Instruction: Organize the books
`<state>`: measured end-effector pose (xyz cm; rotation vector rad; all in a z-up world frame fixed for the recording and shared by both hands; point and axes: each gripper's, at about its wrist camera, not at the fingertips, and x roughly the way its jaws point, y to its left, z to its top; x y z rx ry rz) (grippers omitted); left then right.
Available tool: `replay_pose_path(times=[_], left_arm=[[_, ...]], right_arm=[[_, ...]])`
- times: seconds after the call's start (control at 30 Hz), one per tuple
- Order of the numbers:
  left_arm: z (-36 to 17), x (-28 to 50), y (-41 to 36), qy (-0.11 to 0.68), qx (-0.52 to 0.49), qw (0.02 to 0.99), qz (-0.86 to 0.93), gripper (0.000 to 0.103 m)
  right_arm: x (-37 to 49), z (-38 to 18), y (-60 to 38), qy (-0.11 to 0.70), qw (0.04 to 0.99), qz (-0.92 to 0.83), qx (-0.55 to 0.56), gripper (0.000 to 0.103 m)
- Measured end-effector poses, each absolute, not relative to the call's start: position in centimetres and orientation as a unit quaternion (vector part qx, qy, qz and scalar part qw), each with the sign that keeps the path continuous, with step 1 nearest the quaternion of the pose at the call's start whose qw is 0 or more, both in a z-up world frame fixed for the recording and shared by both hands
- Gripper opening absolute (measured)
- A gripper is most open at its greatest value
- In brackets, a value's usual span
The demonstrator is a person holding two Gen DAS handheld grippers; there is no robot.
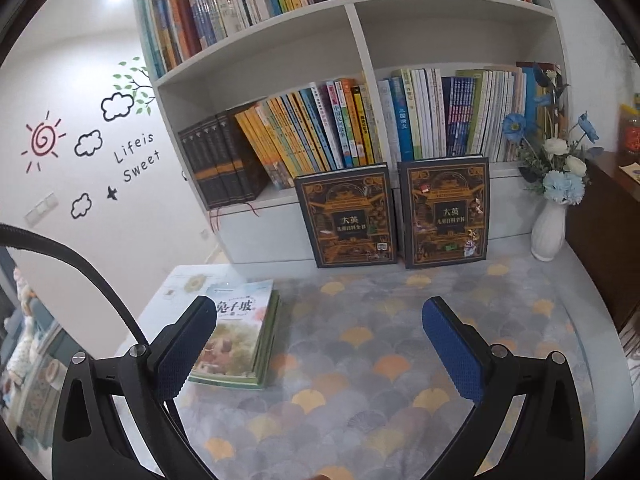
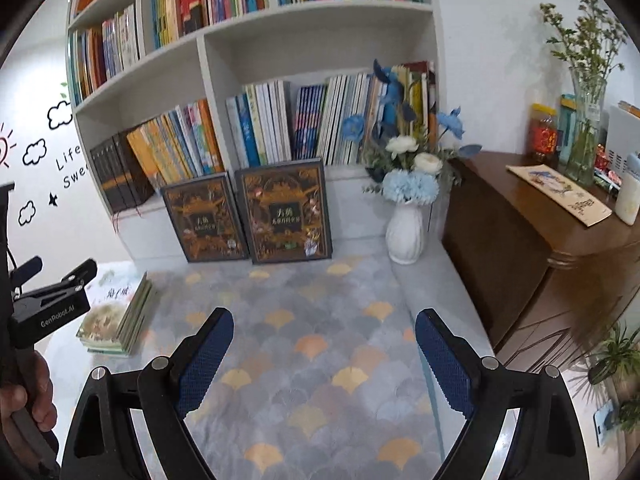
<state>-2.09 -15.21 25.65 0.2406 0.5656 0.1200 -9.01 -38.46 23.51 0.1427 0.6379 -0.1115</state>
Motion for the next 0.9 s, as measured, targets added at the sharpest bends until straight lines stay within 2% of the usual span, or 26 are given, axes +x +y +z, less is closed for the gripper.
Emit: replay_pose_path(times=[0.9], left_arm=[[22.1, -3.6, -14.1, 0.343, 0.089, 0.933, 0.061, 0.103]], right_arm=[[-9.0, 23.3, -37.9, 0.325, 0.942, -0.042, 0.075, 0.091]])
